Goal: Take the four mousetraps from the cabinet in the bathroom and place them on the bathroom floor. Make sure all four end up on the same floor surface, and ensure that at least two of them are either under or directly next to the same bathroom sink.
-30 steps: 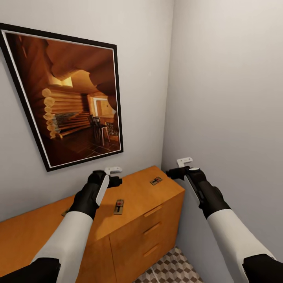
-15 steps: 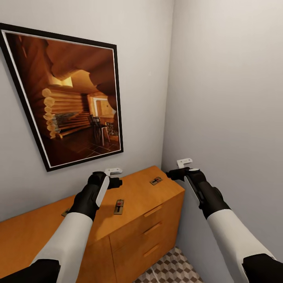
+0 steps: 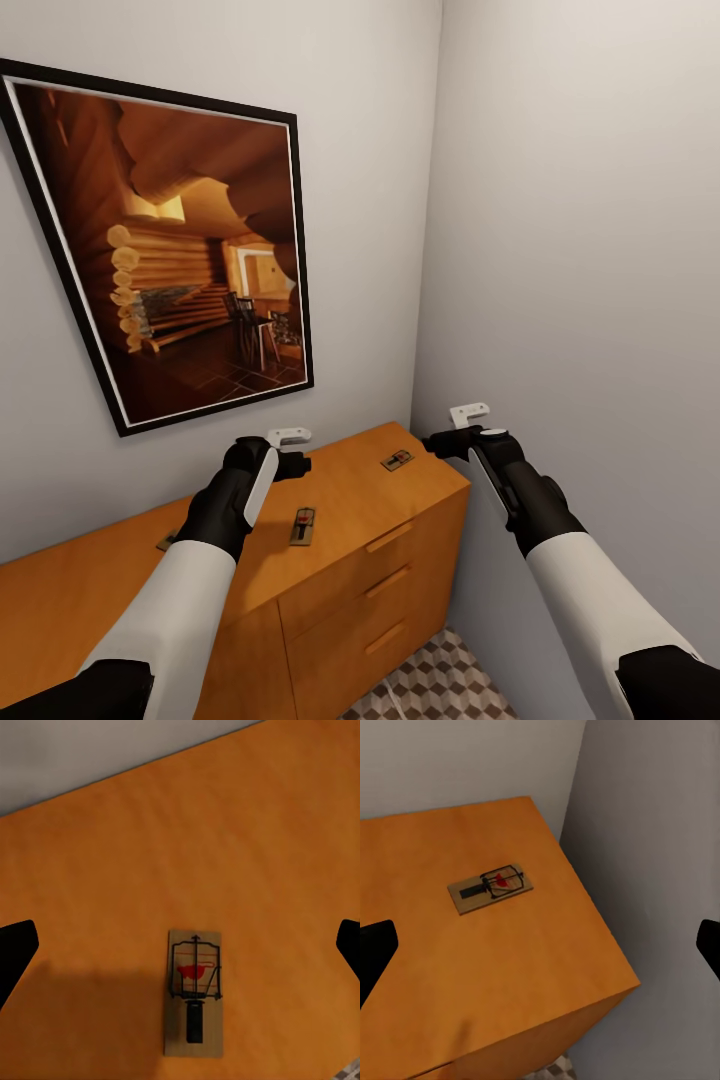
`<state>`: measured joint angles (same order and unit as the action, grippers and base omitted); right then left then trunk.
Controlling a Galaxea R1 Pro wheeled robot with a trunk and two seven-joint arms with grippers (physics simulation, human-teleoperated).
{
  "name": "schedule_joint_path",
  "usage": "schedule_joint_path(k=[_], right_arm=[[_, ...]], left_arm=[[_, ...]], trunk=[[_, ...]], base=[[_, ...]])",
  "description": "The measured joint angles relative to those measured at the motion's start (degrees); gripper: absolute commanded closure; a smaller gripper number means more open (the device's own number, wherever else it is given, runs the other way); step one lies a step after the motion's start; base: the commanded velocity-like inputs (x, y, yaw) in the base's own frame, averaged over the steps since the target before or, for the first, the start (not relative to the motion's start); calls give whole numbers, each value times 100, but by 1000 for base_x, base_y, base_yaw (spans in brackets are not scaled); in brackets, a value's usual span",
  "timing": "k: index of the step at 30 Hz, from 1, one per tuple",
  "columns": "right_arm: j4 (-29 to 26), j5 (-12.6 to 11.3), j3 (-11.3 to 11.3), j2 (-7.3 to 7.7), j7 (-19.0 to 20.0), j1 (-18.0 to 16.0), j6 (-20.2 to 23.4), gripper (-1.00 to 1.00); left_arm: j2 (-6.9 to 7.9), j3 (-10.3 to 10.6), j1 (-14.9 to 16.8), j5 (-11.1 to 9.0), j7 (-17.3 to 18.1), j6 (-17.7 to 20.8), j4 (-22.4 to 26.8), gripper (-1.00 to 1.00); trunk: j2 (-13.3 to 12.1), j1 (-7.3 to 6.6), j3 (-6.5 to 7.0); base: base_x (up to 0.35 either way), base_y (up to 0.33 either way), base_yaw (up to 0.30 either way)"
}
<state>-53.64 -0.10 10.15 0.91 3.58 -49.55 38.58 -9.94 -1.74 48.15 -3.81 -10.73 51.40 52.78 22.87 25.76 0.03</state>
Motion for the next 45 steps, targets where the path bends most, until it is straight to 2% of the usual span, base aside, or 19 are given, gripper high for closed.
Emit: schedule_joint_path(k=[30, 45], right_arm=[[130, 0, -1, 0, 9, 0, -8, -100], [132, 0, -1, 0, 9, 0, -9, -100]], left_arm=[[0, 3, -10, 0, 8, 1, 0, -100], [0, 3, -17, 0, 8, -1, -1, -100]], trunk=[[0, 0, 0], [0, 0, 0]], base=[[0, -1, 0], [0, -83, 0]])
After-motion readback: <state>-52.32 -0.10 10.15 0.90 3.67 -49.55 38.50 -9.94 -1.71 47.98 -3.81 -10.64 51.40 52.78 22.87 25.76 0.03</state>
